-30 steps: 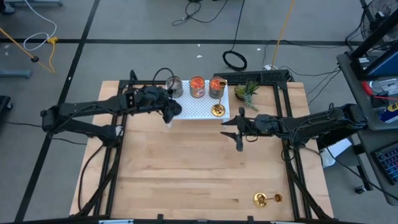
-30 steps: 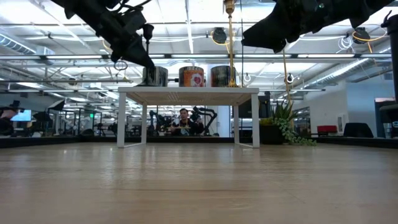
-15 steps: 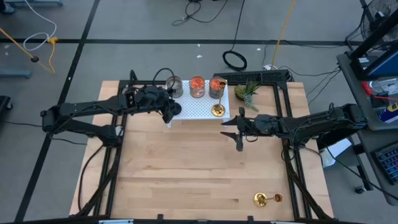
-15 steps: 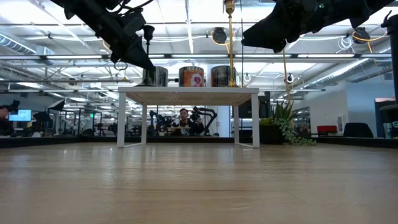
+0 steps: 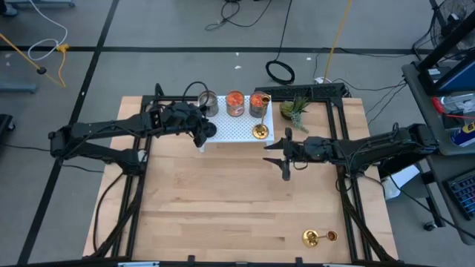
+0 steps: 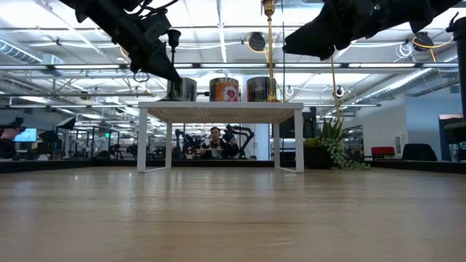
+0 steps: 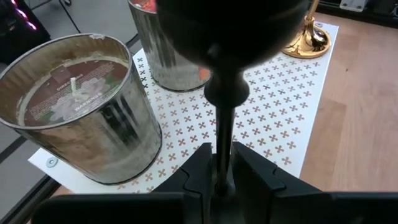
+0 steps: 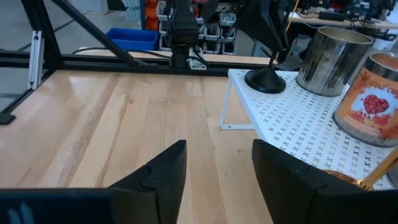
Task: Pick & Place candle stick holders
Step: Put the black candle holder on the shelf aligned with the other candle holders
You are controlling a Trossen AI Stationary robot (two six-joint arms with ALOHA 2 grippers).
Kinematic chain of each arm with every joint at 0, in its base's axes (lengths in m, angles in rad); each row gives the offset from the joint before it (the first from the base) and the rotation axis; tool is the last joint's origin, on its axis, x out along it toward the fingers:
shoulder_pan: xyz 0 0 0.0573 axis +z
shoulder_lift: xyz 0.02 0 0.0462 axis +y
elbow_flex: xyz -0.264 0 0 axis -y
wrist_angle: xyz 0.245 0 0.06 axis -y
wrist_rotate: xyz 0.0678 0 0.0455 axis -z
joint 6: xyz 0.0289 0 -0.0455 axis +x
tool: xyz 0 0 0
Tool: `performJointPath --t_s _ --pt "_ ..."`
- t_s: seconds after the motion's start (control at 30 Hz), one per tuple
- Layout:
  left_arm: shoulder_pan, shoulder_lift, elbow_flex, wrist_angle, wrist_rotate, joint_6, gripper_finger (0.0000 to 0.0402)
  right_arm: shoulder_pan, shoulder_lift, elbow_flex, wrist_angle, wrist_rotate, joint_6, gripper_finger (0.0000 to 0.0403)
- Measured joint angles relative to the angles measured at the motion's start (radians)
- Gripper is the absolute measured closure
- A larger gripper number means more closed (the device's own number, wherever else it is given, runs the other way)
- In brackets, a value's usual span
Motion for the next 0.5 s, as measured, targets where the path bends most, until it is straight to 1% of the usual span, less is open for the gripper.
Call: performJointPath --t_s 0.17,0.23,0.5 --pt "0.0 0.0 0.0 -0.007 0.0 0.0 0.0332 0.021 -0.001 0.0 -0.02 -0.001 -0.048 0.0197" --pt "0.0 0.0 0.0 -0.007 0.0 0.0 0.0323 0.031 -0.002 0.0 -0.051 -0.001 -0.05 0.0188" --pt "0.0 0.0 0.0 -0.006 -0.001 0.02 0.0243 0.083 -0.05 0.0 -0.173 -0.001 -0.041 0.0164"
